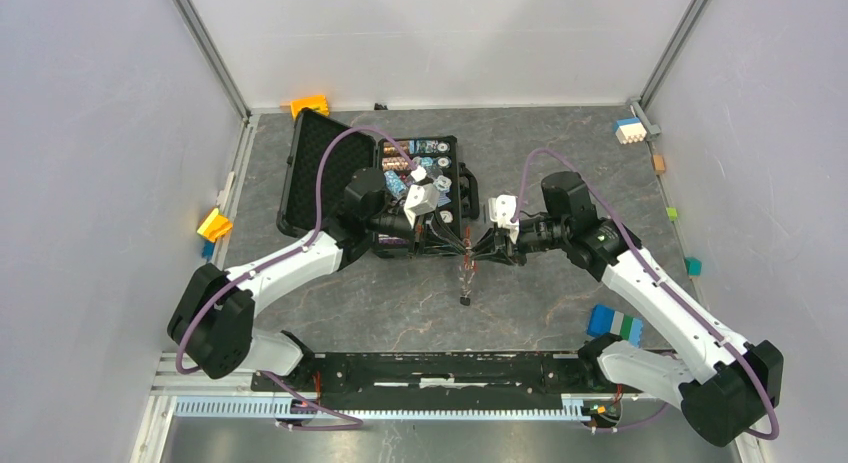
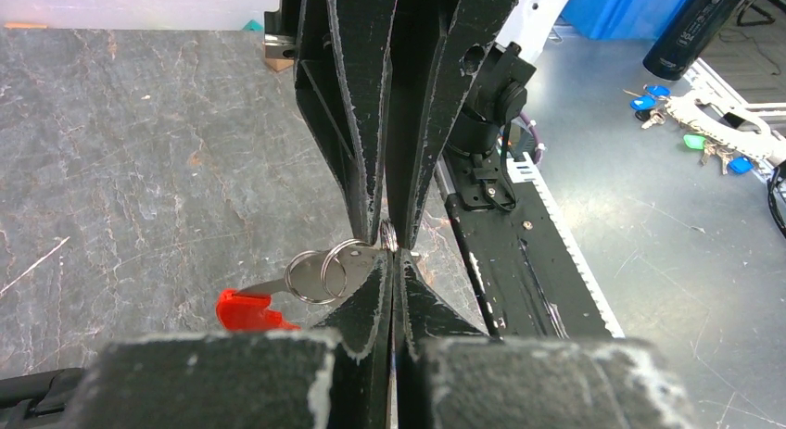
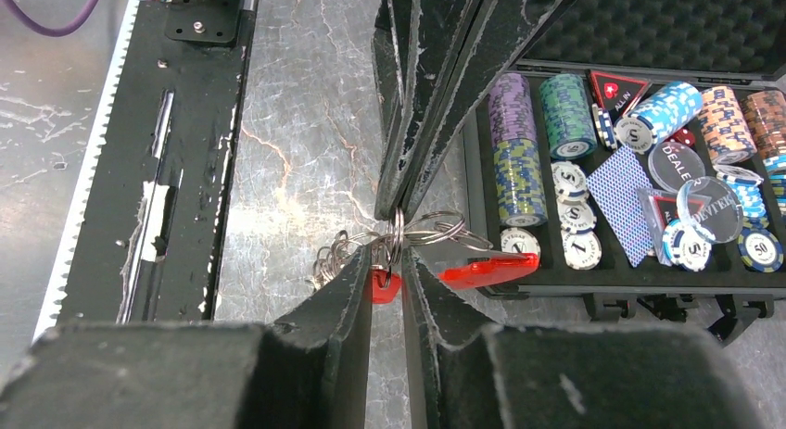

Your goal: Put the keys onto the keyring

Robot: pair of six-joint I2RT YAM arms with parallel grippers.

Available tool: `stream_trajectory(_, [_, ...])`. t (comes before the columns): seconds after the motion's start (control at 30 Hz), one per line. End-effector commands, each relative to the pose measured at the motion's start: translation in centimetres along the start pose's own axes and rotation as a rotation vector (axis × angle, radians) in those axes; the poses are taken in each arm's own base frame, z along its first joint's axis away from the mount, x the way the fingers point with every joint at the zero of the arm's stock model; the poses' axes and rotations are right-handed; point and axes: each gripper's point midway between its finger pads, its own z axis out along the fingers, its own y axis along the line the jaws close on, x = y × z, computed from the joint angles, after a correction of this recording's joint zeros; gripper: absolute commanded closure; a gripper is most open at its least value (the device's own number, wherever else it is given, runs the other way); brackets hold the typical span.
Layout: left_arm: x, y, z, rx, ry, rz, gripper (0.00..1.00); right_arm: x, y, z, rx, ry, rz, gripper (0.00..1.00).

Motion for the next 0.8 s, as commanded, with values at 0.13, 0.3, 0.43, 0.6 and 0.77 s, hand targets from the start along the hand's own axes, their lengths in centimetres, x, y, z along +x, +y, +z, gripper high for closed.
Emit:
stream_trajectory(0.13, [-2.1, -0.8, -0.2, 0.026, -0.039, 0.075, 0.98, -1.1, -0.2, 0.0, -0.008, -0.043, -0.004, 0.8])
stream_trajectory(0.3, [-2.1, -0.8, -0.2, 0.026, -0.04, 0.076, 0.98, -0.9, -0.2, 0.1, -0.005, -0.038, 0.002, 0.85])
stream_trajectory(0.43, [-2.0, -0.8, -0.2, 0.024, -0.04, 0.076, 0.98, -1.0, -0.4, -0.1, 0.009, -0.034, -0.007, 0.98])
stream_trajectory(0.6, [-1.5, -0.4, -0.3, 0.006, -0.024, 0.091, 0.98, -1.0, -1.4, -0.7, 0.063, 0.005, -0.033, 1.0])
stream_trajectory(0.77, [-1.0, 1.1, -0.6, -0.068, 0.048, 0.107, 0.89, -0.6, -2.6, -1.2, 0.118, 0.07, -0.034, 1.0])
